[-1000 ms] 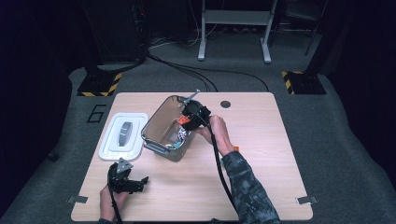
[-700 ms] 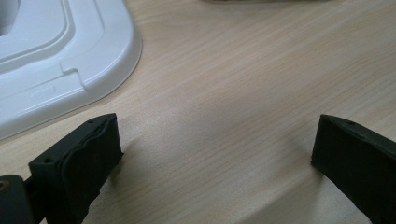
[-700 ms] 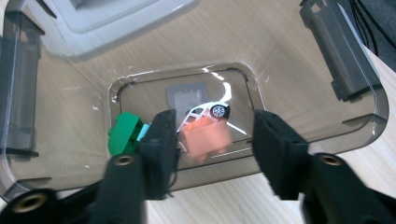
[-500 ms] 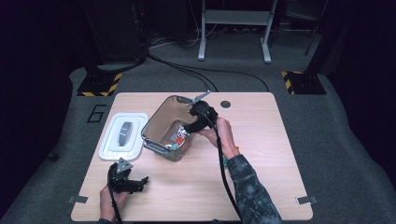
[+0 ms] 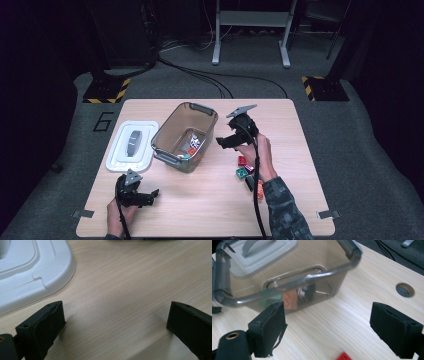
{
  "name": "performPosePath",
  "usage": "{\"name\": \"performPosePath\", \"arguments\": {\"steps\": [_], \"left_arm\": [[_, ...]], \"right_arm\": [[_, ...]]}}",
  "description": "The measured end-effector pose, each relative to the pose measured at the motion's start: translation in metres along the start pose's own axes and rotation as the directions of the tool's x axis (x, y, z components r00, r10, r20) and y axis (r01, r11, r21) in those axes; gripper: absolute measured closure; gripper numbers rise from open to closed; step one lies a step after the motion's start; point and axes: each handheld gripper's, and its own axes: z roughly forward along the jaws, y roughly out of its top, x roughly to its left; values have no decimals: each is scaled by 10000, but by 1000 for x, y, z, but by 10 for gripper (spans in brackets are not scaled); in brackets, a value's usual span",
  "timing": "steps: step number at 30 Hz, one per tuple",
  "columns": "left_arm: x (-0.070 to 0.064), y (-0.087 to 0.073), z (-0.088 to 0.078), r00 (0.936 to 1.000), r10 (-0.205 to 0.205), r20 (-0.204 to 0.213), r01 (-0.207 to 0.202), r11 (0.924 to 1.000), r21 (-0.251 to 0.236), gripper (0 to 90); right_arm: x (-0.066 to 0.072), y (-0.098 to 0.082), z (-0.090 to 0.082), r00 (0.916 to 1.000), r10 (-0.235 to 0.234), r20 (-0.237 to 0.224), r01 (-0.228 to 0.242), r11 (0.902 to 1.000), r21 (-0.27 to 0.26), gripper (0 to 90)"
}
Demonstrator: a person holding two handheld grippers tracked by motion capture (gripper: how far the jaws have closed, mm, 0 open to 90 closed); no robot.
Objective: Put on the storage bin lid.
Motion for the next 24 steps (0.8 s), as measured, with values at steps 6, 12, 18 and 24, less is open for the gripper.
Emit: {"name": "performPosePath", "arguments": {"steps": [6, 12, 18, 24], "left_arm": [[0, 0, 0, 10000, -1, 9, 1, 10000, 39, 12], [0, 0, 0, 10000, -9, 6, 9, 10000, 28, 12], [-1, 0, 0, 10000, -79, 22, 79, 10000, 13, 12], [-1, 0, 0, 10000, -79, 17, 79, 10000, 12, 12]], "right_arm": [[-11, -24, -12, 9991, 336, 266, -335, 9994, -58, 91], [-23, -57, -17, 9937, 986, 540, -994, 9949, 138, 68], [-33, -91, -18, 9859, 1511, 720, -1541, 9873, 376, 70], [-36, -119, -19, 9788, 1880, 815, -1930, 9795, 586, 93]]}}
